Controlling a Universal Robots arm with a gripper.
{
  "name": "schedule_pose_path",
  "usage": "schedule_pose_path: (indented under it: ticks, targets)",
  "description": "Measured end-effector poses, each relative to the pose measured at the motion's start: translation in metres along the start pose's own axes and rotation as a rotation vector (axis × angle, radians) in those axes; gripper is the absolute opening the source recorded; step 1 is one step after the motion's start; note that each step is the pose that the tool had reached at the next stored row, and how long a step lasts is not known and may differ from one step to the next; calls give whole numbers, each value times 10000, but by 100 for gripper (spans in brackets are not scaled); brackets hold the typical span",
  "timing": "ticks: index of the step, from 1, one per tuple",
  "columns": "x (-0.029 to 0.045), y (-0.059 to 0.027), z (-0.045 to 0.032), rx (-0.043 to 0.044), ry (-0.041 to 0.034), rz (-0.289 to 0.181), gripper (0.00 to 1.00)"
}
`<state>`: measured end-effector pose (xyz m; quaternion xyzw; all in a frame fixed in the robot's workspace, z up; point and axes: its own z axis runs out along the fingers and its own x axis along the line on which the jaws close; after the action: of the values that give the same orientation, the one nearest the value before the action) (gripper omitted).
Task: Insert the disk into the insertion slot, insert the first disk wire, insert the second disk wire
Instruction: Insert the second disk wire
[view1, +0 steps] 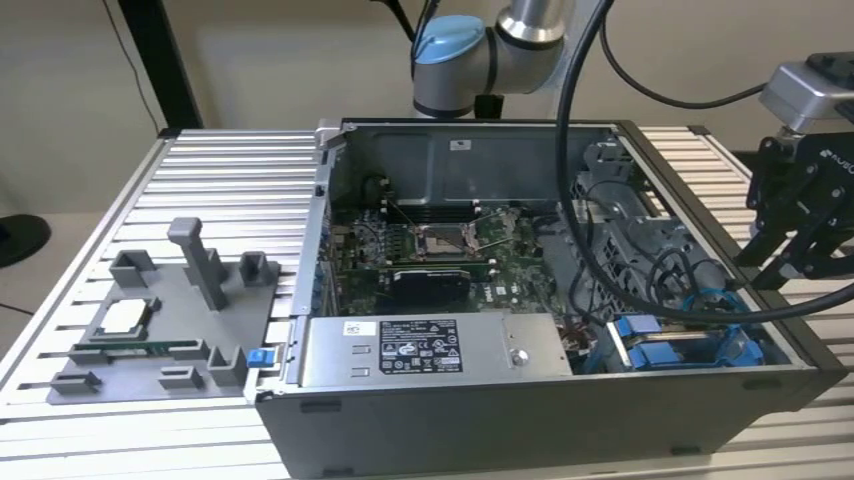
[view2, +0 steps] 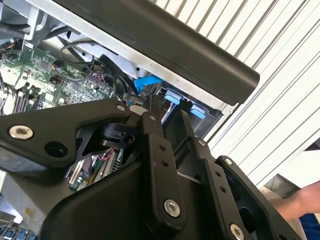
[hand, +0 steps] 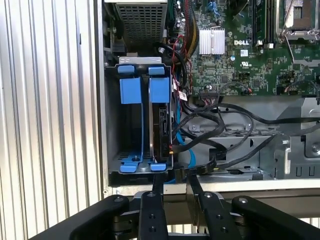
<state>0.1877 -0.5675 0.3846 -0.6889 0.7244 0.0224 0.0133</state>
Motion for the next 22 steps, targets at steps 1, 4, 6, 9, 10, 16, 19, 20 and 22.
schedule_pose_path:
  ticks: [1,4,6,9,10,16,19,20,22]
  targets:
    - [0,0,0,0,0,0,100]
    - [1,-1,13,-13,-3,0,100]
    - [2,-1,24,-26,-38,-1,100]
    - [1,-8,37,-60,-201,-31,100]
    - [4,-15,42,-94,-223,-34,100]
    - [64,-75,74,-344,-393,-21,100]
    - [73,-83,79,-443,-603,-20,100]
    - [74,-84,80,-482,-681,-20,100]
    - [85,-86,83,-549,-828,-20,100]
